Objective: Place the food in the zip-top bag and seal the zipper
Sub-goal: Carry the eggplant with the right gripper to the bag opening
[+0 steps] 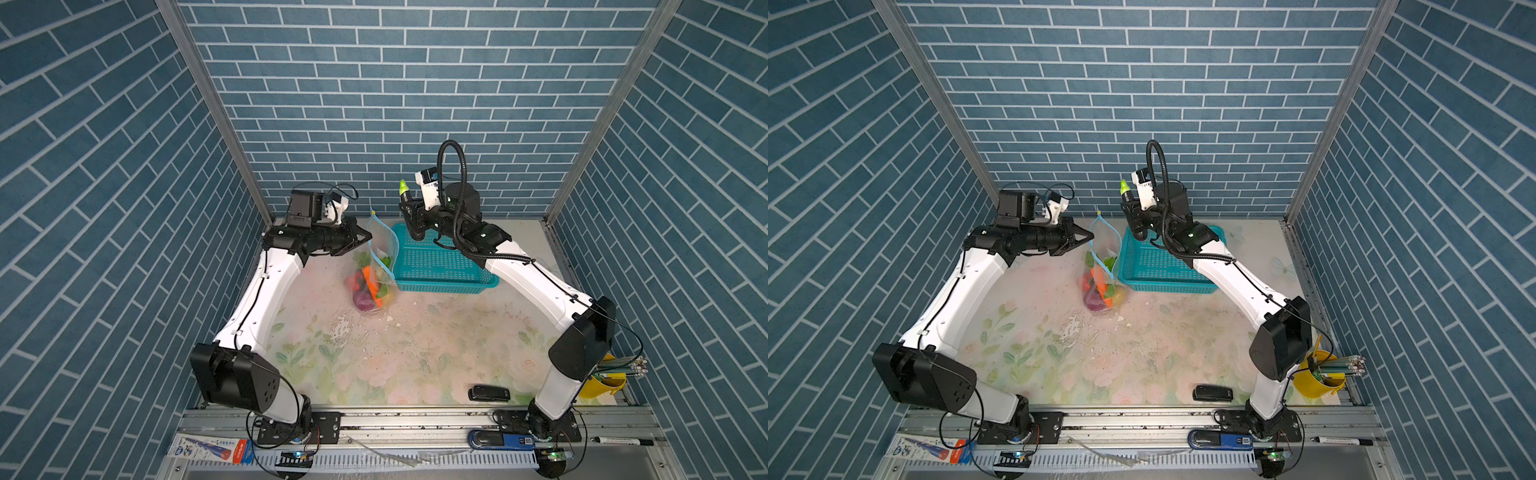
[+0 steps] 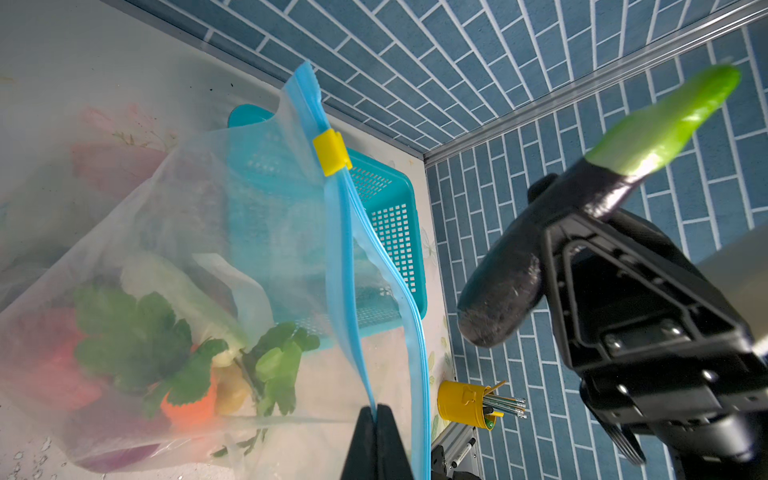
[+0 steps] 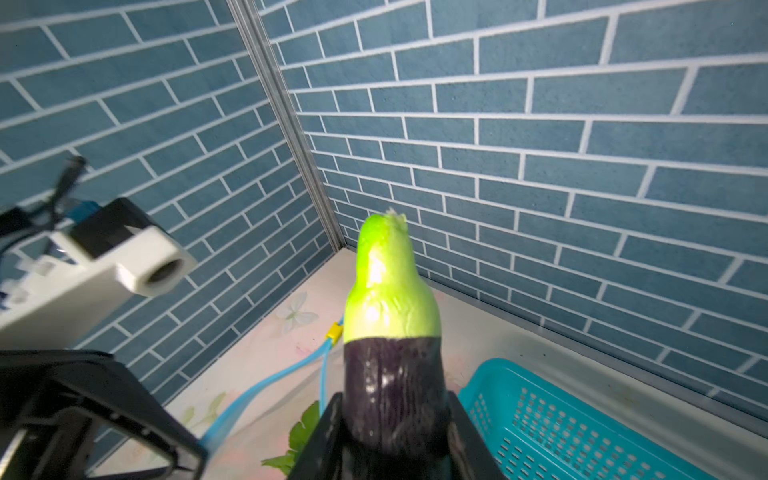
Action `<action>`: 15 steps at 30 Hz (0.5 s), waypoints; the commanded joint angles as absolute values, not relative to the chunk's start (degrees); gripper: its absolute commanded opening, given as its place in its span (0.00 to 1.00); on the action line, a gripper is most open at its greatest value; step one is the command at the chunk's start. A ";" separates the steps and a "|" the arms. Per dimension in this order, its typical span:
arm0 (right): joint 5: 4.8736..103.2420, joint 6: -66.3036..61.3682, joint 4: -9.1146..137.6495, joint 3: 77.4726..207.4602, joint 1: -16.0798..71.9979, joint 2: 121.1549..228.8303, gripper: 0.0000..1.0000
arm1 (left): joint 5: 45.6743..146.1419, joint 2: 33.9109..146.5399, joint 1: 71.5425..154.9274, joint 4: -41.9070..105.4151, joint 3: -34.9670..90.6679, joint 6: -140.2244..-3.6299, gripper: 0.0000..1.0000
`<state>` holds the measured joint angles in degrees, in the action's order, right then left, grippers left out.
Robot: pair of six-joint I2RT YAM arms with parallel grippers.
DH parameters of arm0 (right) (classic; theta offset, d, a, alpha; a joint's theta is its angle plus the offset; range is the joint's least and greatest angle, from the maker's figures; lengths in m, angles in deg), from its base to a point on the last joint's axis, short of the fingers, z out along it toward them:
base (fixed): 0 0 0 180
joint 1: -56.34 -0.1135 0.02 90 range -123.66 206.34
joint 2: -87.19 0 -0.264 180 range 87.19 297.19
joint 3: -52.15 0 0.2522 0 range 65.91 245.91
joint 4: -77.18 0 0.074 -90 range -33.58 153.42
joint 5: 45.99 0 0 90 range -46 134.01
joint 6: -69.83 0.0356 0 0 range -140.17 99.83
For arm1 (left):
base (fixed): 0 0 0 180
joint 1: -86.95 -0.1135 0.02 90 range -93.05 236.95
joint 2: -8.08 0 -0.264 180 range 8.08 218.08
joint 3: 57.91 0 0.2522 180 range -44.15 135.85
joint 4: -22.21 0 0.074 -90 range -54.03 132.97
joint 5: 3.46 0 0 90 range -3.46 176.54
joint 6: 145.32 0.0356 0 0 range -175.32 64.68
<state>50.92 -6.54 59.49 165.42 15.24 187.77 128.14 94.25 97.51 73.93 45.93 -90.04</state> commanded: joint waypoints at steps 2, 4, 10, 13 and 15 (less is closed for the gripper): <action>47.39 -3.97 65.38 163.69 11.94 185.27 0.00 | 128.81 94.82 98.06 73.73 47.61 -89.35 0.00; 46.44 -4.08 66.32 163.73 10.30 185.41 0.00 | 128.90 94.83 98.11 73.76 47.43 -89.36 0.00; 43.25 -3.35 68.63 163.73 6.54 186.87 0.00 | 129.12 94.79 98.10 73.21 46.99 -89.33 0.00; 41.56 -3.74 69.12 163.58 5.34 187.67 0.01 | 129.28 95.00 98.06 73.17 47.08 -89.28 0.00; 40.88 -3.11 69.61 162.90 5.01 187.83 0.01 | 129.29 94.90 98.10 73.24 47.08 -89.18 0.00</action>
<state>43.71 -4.94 66.58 165.05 5.38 187.50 128.21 94.36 97.73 73.84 45.93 -90.04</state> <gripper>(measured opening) 0.346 0.044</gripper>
